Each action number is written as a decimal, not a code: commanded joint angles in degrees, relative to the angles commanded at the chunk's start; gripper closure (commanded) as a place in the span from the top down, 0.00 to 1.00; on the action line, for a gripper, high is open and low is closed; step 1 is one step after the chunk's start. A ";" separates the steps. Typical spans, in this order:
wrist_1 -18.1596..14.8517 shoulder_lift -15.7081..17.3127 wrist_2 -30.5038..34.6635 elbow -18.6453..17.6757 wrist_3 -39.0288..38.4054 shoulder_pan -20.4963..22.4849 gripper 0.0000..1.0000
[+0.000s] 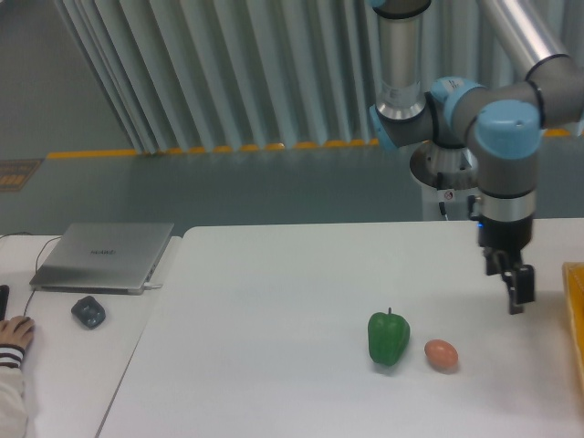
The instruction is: Place the red pepper on the table
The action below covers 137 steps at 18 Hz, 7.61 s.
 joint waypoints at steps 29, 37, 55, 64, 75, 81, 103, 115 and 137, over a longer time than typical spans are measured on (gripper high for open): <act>5.02 -10.55 5.21 5.81 -19.54 17.73 1.00; 4.49 -12.92 -1.58 5.80 -12.56 24.78 1.00; 4.58 -14.24 -2.46 5.54 -13.44 27.77 1.00; 4.84 -15.21 -2.46 5.89 -13.00 28.30 1.00; 4.58 -15.47 -2.20 5.71 -9.31 29.18 0.80; 4.41 -14.60 0.70 6.15 -13.00 26.81 0.55; -10.18 -3.96 -10.18 8.53 -20.98 3.34 0.58; -4.66 -6.24 3.87 0.53 -32.94 -7.29 0.57; -0.17 -6.77 4.92 -4.22 -33.92 -7.47 1.00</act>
